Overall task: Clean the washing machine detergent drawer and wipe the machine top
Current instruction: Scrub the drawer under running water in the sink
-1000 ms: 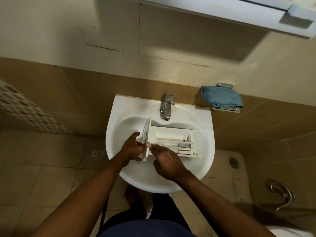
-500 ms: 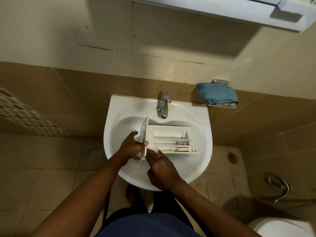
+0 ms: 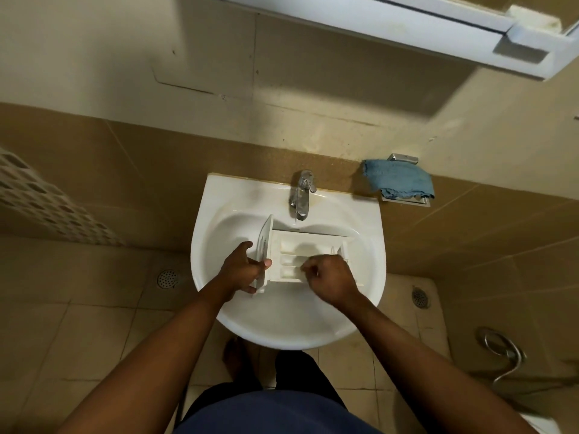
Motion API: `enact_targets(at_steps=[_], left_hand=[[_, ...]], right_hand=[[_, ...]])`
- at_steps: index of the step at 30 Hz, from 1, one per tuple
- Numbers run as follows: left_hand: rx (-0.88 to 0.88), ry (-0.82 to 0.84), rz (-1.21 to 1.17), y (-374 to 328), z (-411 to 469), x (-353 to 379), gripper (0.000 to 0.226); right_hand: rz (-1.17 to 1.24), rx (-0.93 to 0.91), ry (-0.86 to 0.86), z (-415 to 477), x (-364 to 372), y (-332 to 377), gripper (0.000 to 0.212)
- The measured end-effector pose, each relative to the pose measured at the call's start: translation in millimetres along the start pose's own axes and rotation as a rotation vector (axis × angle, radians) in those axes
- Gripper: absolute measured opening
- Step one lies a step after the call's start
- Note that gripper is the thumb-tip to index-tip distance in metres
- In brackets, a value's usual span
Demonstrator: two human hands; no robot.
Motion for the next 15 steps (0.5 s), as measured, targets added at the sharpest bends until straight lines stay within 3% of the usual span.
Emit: enact_targets(at_steps=[3,5,15], left_hand=[[-0.013,-0.014,0.004,-1.6,-3.1,1.2,0.082],[-0.003,-0.045,0.053,-2.6,-4.8,2.5,0.079],[0.014,-0.260,0.394,-12.1,-18.0,17.5,0.054]], right_hand=[[0.831,0.477,-0.095,35.1,-0.8,5.5,0.024],[1.192,0.655,-0.125,60.0,-3.9,12.0,0.022],[1.623,0.703,-0.028,115.9,-4.9,7.6,0.019]])
Point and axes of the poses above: each hand's wrist, its own z-axis towards the middle knuckle, its own x-axis out of the palm, y = z × x, the point moved 1 cm from there along z, towards the middle knuckle, and after that the axes turned 8 degrees about z, right-handed, at the moved point
